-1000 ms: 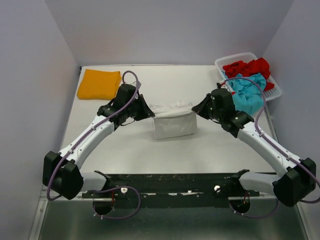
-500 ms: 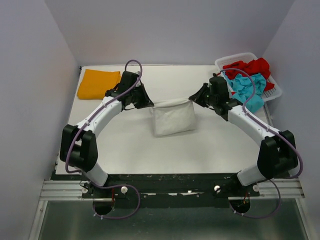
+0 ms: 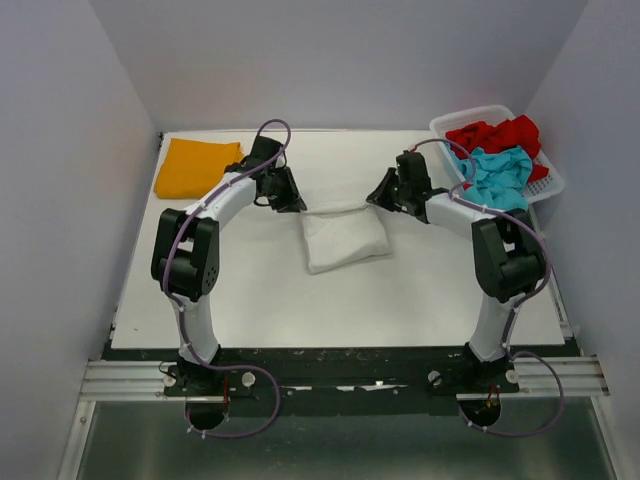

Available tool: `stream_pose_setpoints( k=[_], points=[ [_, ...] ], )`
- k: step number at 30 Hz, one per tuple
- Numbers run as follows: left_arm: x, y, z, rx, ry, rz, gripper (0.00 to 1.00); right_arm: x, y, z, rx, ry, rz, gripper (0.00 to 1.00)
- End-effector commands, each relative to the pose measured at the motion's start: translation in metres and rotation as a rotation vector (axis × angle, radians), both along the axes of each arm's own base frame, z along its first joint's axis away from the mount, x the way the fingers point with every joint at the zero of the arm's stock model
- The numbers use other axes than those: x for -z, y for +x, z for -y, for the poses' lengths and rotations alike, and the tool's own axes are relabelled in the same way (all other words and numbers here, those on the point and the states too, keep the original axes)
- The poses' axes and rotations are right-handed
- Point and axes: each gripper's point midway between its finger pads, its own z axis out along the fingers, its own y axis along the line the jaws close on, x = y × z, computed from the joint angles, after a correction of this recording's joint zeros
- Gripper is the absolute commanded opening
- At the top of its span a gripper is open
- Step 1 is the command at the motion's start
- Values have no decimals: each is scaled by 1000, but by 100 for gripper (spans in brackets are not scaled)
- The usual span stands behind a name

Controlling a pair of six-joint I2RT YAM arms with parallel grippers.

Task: Fold and stack the t-shirts
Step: Fold the long partially folded tshirt into a neat square

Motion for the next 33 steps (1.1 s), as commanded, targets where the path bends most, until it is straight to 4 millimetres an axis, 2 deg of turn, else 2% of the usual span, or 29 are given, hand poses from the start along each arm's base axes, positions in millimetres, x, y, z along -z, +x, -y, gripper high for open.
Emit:
stream_pose_setpoints(
  k=[1, 2, 3, 5, 6, 9, 11, 12, 13, 15, 17, 19, 22, 25, 29, 33],
  points=[
    [-2, 27, -14, -15, 31, 0, 51, -19, 43, 4, -28, -62, 102, 26],
    [-8, 31, -13, -10, 32, 8, 63, -16, 43, 4, -42, -86, 78, 34],
    [-16, 33, -12, -2, 29, 16, 96, -20, 45, 3, -58, -98, 72, 54],
    [-31, 30, -8, 13, 10, 46, 98, -31, 40, 4, -80, -110, 71, 86],
    [-42, 27, -6, 21, -4, 72, 99, -37, 34, 4, -87, -102, 75, 99],
    [-61, 3, 6, 66, -43, 120, 99, -59, 5, 0, -143, -43, 109, 100],
    [-67, -21, 23, 128, -101, 126, 99, -77, -24, -12, -221, 54, 136, 100],
    [-68, -32, 33, 160, -129, 135, 99, -78, -44, -22, -281, 131, 134, 100],
    [-64, -46, 38, 181, -149, 123, 98, -88, -57, -32, -329, 215, 162, 100],
    [-62, -62, 50, 209, -183, 135, 98, -91, -90, -47, -424, 364, 149, 100],
    [-57, -69, 62, 209, -218, 113, 98, -97, -106, -59, -497, 464, 145, 100],
    [-55, -74, 78, 240, -290, 79, 98, -89, -109, -62, -485, 499, 104, 100],
    [-43, -77, 94, 269, -344, 35, 99, -61, -113, -60, -453, 504, 39, 100],
    [-21, -77, 95, 268, -330, -20, 99, -21, -121, -51, -429, 468, -52, 100],
    [19, -80, 93, 255, -300, -112, 99, 32, -129, -31, -354, 433, -161, 100],
    [54, -94, 84, 246, -264, -195, 99, 63, -142, -23, -348, 408, -226, 100]
  ],
)
